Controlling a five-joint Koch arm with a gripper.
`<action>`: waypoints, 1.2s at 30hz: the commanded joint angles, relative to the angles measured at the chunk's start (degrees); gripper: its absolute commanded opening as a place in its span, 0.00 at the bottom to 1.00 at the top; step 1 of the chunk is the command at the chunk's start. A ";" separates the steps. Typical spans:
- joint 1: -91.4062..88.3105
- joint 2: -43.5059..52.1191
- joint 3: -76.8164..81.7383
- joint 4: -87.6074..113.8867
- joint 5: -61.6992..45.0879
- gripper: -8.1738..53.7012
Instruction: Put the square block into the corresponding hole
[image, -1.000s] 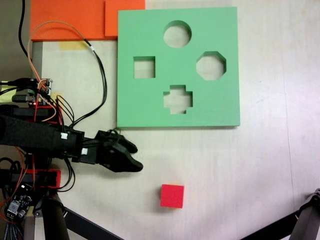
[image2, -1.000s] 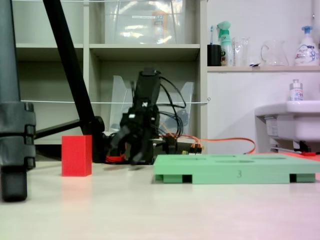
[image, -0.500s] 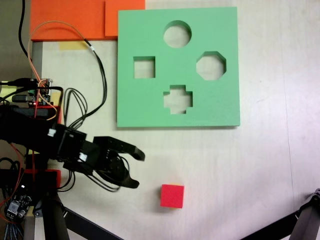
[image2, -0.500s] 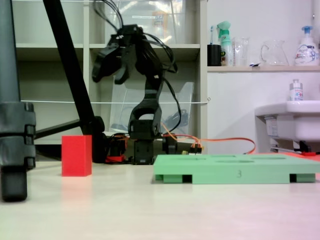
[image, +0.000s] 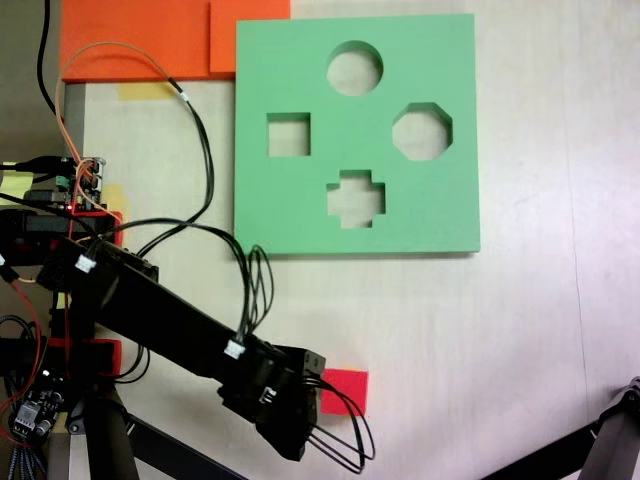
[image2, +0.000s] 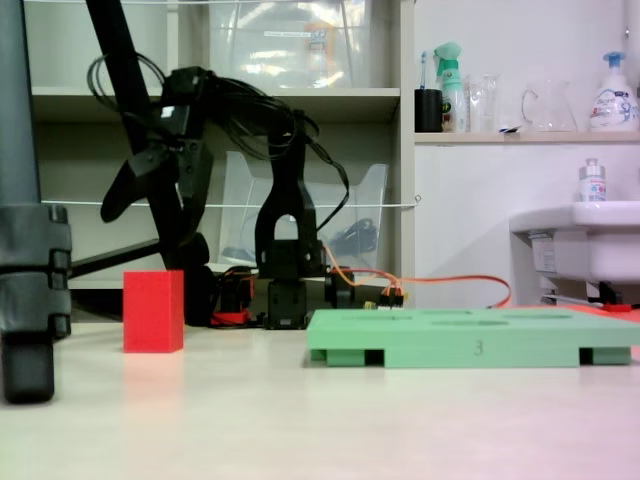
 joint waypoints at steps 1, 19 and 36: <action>0.00 -0.70 -3.60 1.23 -0.62 0.97; -5.63 -9.14 -6.06 -0.35 1.41 0.97; -4.57 -13.36 0.97 -8.00 1.23 0.68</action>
